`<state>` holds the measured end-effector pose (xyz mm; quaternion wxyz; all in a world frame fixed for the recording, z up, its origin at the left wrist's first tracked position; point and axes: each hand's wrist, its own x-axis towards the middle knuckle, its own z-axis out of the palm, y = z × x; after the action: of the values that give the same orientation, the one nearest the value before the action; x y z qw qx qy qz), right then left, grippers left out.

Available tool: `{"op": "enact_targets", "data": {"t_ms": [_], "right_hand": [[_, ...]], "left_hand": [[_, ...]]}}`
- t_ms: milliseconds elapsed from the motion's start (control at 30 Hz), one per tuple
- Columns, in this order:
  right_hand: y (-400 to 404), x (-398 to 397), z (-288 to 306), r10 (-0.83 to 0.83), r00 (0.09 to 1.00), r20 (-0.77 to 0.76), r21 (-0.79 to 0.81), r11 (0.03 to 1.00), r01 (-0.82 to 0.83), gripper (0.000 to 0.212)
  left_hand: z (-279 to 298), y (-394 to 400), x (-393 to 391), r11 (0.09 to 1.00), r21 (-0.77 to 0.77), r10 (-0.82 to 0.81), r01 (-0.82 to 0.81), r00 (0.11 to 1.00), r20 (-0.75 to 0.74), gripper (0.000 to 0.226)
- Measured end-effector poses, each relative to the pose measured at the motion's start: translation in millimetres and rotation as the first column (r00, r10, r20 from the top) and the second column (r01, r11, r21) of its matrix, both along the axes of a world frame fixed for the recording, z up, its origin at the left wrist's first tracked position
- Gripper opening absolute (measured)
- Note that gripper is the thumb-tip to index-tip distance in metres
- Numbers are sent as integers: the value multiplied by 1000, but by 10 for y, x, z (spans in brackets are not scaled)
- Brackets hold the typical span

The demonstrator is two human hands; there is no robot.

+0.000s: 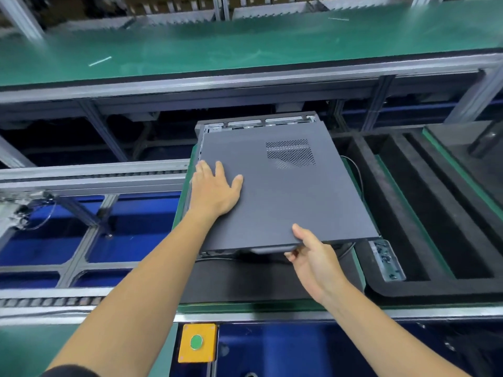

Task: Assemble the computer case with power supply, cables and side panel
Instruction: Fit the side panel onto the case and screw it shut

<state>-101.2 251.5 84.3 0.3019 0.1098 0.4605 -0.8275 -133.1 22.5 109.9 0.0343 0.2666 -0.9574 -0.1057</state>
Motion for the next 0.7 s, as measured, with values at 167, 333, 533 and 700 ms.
{"op": "enact_targets", "data": {"t_ms": [167, 333, 533, 700], "right_hand": [[-35, 98, -25, 79, 996, 37, -7, 997, -79, 13], [-45, 50, -14, 69, 995, 77, -14, 998, -68, 12], [-112, -11, -23, 22, 997, 75, -11, 1000, -21, 9], [-191, -94, 34, -5, 995, 100, -9, 1000, 6, 12]], "left_hand": [[-44, -61, 24, 999, -38, -7, 7, 1000, -5, 73], [-66, -84, 69, 998, -56, 39, -39, 999, 0, 73], [-41, -104, 1, 999, -42, 29, -30, 999, -22, 69], [-24, -147, -119, 999, -36, 21, -20, 1000, 2, 71]]}}
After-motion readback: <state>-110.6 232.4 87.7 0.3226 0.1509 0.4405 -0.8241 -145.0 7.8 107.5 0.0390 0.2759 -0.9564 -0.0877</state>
